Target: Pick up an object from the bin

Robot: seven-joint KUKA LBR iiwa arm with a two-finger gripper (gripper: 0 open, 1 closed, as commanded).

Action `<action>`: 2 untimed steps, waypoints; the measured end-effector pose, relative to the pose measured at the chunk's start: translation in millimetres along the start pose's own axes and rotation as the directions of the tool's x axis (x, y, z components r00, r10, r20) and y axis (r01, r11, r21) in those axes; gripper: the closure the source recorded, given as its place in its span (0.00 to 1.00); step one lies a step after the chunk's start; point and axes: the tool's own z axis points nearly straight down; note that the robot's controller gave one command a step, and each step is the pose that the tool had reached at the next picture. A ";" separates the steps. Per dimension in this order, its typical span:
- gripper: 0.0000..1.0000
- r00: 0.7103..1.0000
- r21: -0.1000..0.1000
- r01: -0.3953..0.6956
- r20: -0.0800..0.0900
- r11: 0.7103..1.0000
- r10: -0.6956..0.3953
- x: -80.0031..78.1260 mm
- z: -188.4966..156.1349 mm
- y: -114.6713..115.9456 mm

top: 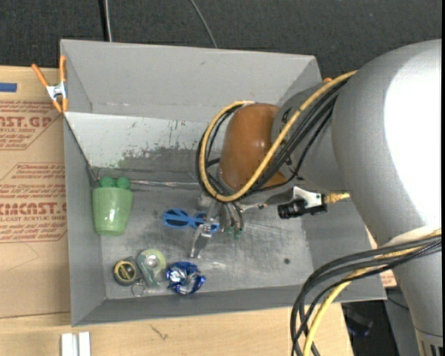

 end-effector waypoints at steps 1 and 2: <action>0.00 1.000 0.002 0.001 -0.006 1.000 -0.001 -1.3 -2.4 0.7; 1.00 1.000 -0.002 0.000 0.008 1.000 0.000 -5.0 -5.4 1.7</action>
Offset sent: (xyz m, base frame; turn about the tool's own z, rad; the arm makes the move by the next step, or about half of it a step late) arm 0.0000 0.0000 0.0000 0.0000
